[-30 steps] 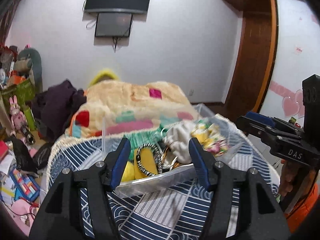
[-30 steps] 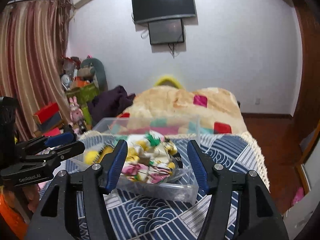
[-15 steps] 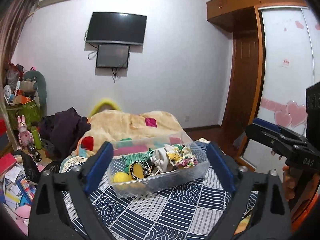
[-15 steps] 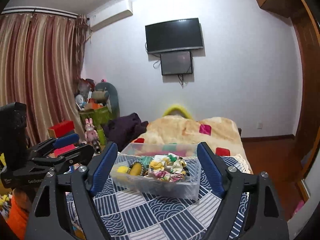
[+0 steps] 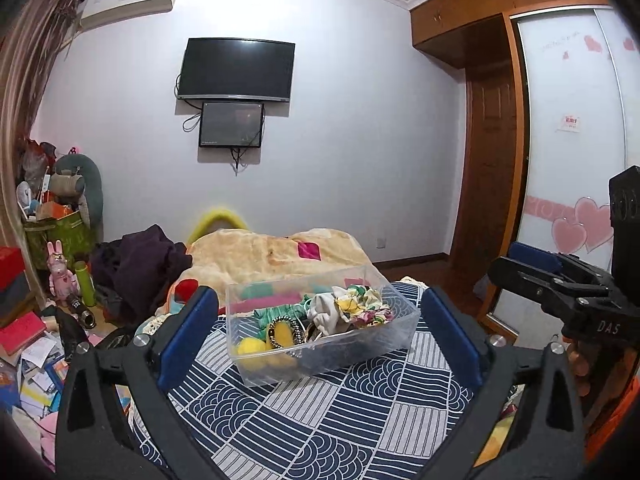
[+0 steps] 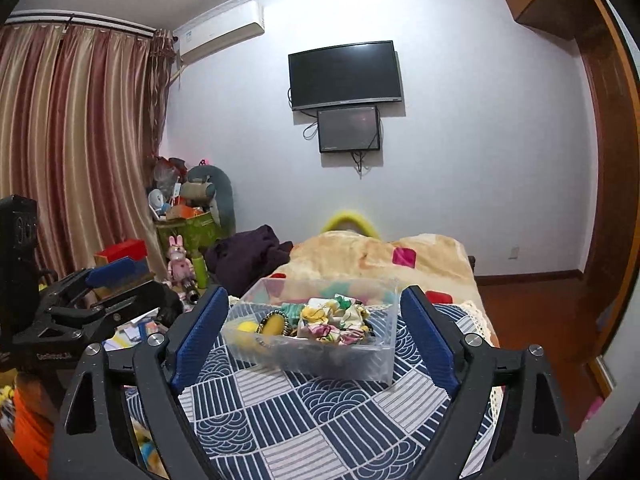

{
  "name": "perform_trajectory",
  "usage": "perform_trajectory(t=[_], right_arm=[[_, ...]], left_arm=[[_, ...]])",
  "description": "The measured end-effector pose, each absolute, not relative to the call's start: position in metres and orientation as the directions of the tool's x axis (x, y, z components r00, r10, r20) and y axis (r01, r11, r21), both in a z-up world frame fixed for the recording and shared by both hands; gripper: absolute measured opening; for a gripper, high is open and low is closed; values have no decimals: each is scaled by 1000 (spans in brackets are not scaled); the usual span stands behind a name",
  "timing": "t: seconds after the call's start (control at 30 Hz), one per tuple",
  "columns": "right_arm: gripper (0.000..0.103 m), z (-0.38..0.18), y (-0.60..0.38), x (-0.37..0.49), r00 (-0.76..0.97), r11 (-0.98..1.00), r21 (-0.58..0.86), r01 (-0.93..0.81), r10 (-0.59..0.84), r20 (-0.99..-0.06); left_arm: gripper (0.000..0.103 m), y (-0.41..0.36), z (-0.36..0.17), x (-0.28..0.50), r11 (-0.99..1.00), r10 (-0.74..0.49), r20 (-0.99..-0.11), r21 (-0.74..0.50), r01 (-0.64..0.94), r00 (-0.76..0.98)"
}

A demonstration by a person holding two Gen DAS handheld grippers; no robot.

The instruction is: Organize soft objects

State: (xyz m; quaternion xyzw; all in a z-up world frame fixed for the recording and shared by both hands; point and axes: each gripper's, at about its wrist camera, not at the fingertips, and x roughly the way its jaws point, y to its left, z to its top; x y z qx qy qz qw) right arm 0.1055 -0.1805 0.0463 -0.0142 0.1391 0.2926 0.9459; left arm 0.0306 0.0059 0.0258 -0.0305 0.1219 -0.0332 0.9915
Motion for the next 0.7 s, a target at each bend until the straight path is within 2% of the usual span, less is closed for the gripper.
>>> perform_trajectory(t=[0.7], right_arm=[[87,36,-179,105,777,825,64,-562,553,-300]], left_arm=[[103,6,18,33,996,-70,-260,-69,54,963]])
